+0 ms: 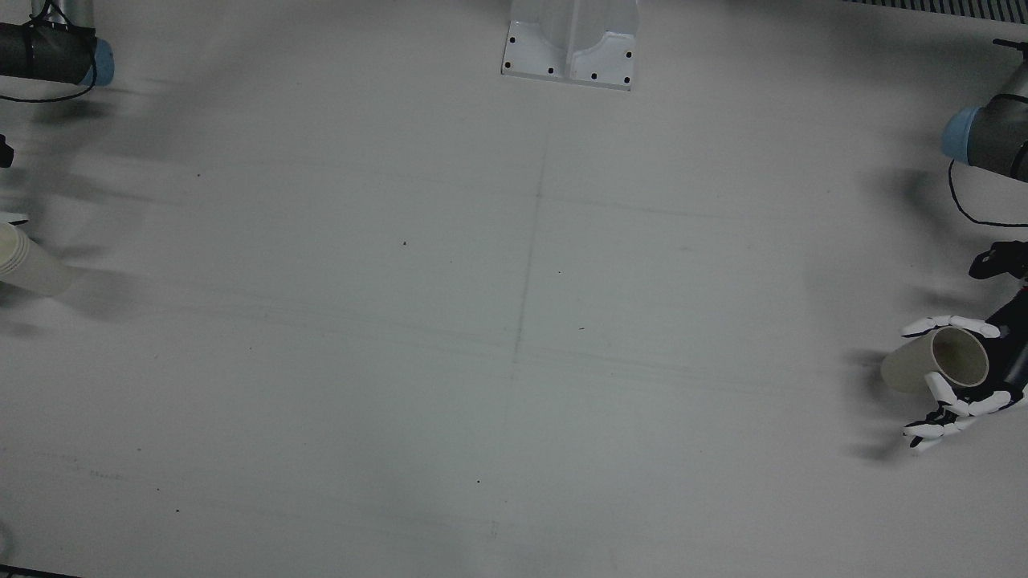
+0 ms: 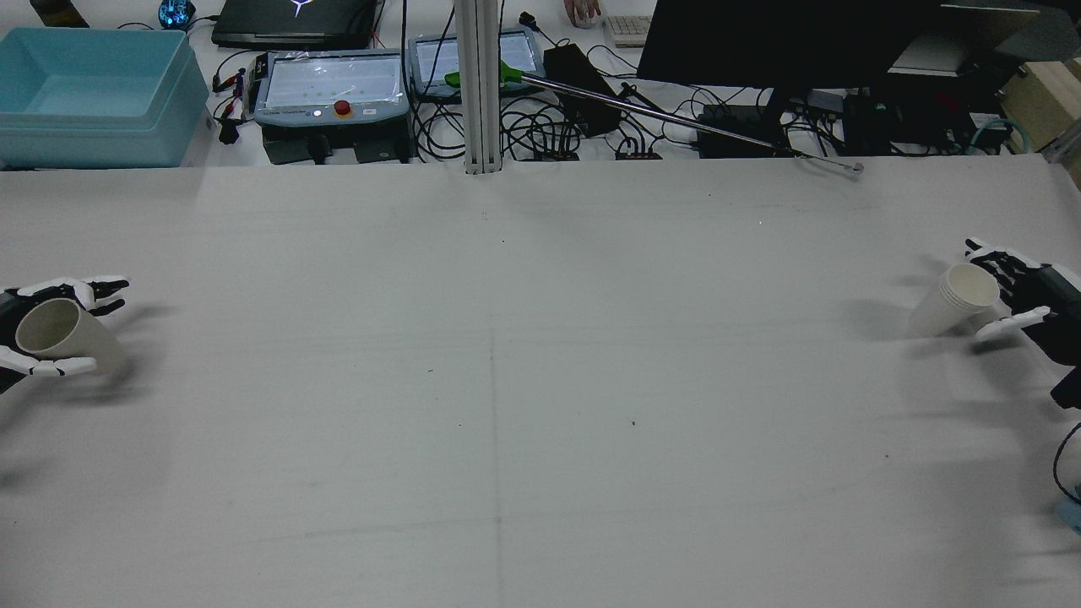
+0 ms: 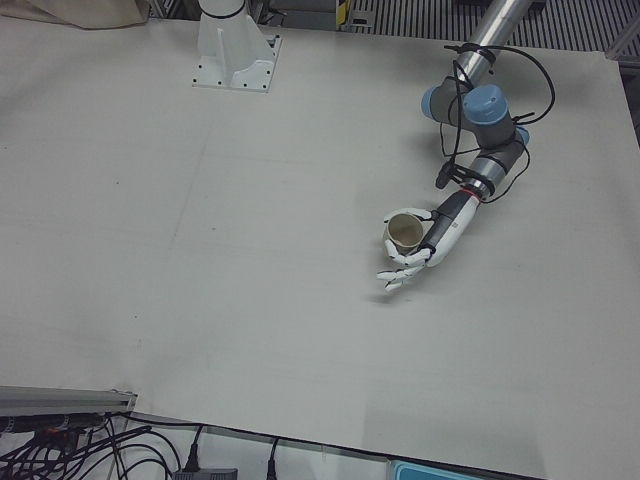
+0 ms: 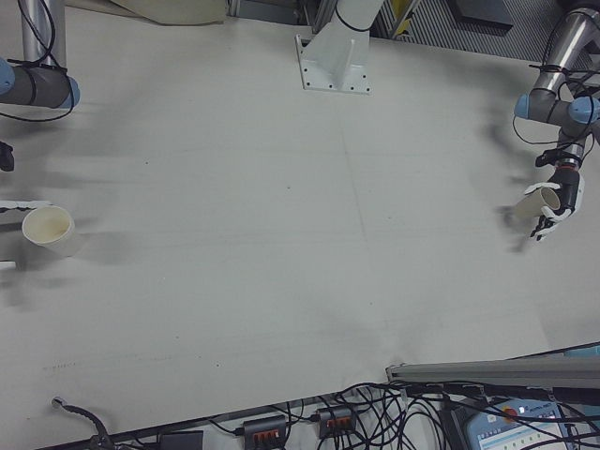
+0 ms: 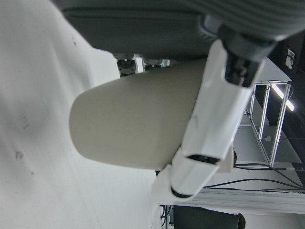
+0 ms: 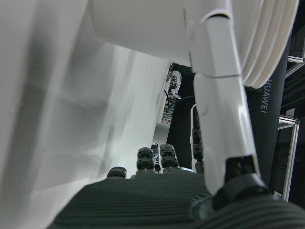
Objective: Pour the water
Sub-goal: 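Reach the right hand to the white cup and close around it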
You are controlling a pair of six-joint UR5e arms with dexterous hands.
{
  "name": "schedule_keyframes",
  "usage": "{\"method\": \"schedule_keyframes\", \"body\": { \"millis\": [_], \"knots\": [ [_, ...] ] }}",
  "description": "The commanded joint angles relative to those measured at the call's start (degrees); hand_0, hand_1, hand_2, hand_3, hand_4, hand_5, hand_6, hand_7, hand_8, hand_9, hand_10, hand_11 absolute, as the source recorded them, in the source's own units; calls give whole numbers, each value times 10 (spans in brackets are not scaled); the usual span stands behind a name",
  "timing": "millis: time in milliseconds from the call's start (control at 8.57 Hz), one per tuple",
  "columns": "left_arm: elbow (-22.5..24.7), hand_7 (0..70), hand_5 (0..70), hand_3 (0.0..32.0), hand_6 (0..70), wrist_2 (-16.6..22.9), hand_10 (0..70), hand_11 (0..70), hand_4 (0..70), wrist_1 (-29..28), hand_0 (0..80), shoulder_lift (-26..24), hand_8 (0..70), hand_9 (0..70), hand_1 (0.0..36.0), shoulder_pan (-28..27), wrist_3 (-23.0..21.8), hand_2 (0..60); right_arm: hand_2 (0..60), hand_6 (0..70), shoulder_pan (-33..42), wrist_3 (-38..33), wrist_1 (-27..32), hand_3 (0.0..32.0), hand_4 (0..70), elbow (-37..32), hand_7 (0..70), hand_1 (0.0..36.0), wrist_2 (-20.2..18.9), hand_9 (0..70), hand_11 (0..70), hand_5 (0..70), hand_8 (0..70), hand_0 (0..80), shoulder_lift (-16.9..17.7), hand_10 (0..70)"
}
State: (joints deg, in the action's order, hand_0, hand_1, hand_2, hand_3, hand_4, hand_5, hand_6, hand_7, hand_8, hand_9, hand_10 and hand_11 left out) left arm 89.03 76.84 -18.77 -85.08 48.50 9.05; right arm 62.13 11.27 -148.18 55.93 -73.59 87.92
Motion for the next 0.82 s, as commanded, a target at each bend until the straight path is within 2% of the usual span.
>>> {"method": "schedule_keyframes", "body": {
  "millis": [0, 117, 233, 350, 467, 583, 700],
  "knots": [
    [-1, 213, 700, 0, 181, 0, 82, 148, 700, -14, 800, 11, 110, 116, 360, 2, 0, 600, 0, 57, -23, 18, -9, 50, 35, 8, 122, 185, 0, 83, 0, 395, 66, 800, -24, 0],
    [-1, 212, 700, 0, 180, -1, 82, 148, 700, -14, 800, 16, 109, 115, 360, 2, -9, 600, 0, 60, -30, 23, -9, 48, 42, 17, 127, 194, 0, 86, 0, 401, 69, 800, -25, 0],
    [2, 213, 700, 0, 178, -6, 81, 147, 700, -14, 800, 23, 108, 114, 360, 2, -12, 600, 0, 74, -31, 25, -10, 24, 62, 21, 153, 211, -1, 97, 0, 428, 77, 800, -24, 0],
    [3, 211, 700, 0, 177, -8, 80, 146, 700, -14, 800, 23, 107, 112, 360, 2, -12, 600, 0, 123, -30, 26, -13, 0, 173, 22, 217, 242, -15, 122, 0, 490, 97, 800, -27, 0],
    [4, 214, 700, 0, 180, -10, 80, 146, 700, -14, 800, 23, 107, 113, 360, 1, -11, 600, 2, 324, -27, 30, -45, 0, 445, 31, 427, 277, -38, 253, 66, 660, 201, 800, -30, 26],
    [4, 214, 700, 0, 181, -10, 80, 145, 700, -14, 800, 23, 107, 113, 360, 0, -11, 600, 106, 577, -20, 40, -64, 0, 700, 51, 642, 293, -43, 426, 231, 700, 348, 800, -28, 143],
    [5, 216, 700, 0, 184, -10, 79, 144, 700, -13, 800, 22, 108, 113, 360, 0, -11, 600, 217, 700, -9, 41, -69, 0, 700, 67, 700, 308, -43, 577, 401, 700, 470, 800, -27, 262]
  ]
}}
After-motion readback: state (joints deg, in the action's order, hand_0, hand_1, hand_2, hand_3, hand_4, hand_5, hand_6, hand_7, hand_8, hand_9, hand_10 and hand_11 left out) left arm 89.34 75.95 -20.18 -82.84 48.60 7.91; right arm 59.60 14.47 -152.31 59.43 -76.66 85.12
